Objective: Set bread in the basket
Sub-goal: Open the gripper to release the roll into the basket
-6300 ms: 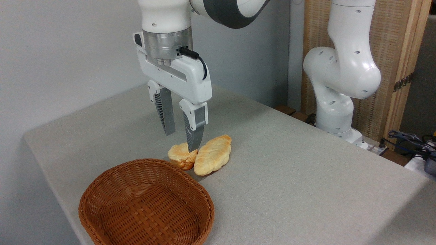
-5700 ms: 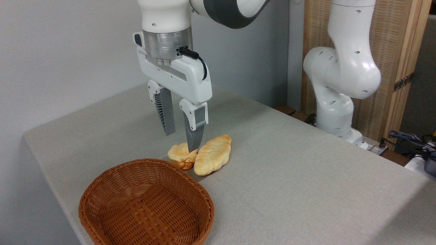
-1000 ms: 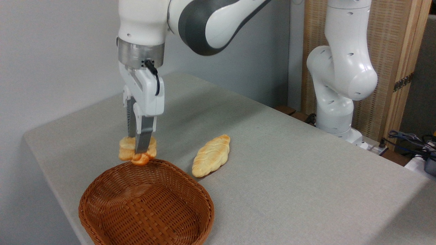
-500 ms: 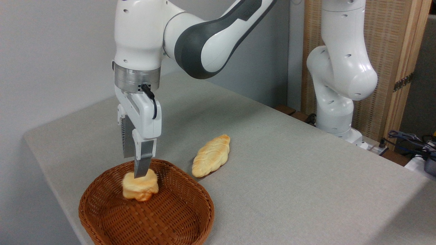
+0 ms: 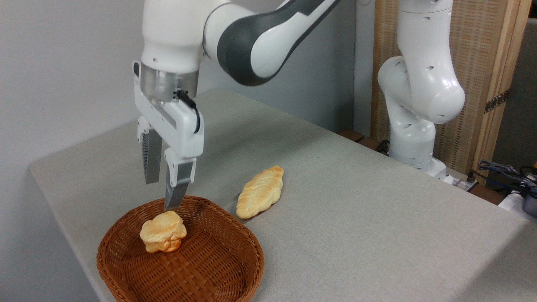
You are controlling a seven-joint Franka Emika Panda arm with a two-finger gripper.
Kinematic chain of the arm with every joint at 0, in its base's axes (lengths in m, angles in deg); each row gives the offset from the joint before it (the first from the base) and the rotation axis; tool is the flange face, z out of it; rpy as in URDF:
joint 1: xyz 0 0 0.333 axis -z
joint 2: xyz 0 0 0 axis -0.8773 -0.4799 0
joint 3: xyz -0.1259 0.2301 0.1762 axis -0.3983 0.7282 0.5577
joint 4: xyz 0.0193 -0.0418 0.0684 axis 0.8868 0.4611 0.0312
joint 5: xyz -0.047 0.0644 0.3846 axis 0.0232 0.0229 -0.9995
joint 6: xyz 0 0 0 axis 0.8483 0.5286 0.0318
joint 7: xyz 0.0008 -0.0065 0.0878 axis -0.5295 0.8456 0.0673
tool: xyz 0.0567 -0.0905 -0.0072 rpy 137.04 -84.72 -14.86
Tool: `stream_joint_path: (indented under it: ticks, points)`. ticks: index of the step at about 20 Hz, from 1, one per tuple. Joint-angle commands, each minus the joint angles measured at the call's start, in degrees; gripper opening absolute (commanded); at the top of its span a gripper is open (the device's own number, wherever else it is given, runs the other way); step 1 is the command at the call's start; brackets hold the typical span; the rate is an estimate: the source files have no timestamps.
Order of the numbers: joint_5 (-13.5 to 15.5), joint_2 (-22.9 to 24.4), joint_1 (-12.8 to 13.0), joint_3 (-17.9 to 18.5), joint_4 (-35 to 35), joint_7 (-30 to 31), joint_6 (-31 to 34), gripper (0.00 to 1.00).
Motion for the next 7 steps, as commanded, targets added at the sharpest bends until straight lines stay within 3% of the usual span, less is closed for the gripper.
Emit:
stream_joint_path:
  ticks: [1, 4, 6, 7]
  points:
    - [-1.3, 3.1, 0.5, 0.7, 0.1, 2.2, 6.4, 1.0]
    - [-4.5, 3.7, 0.5, 0.6, -0.3, 4.0, 13.0, 1.0]
    - [-8.2, 4.1, 0.6, 0.2, -0.3, 6.4, 15.2, 1.0]
    - [-8.6, 4.2, 0.6, 0.2, -0.4, 7.3, 15.3, 1.0]
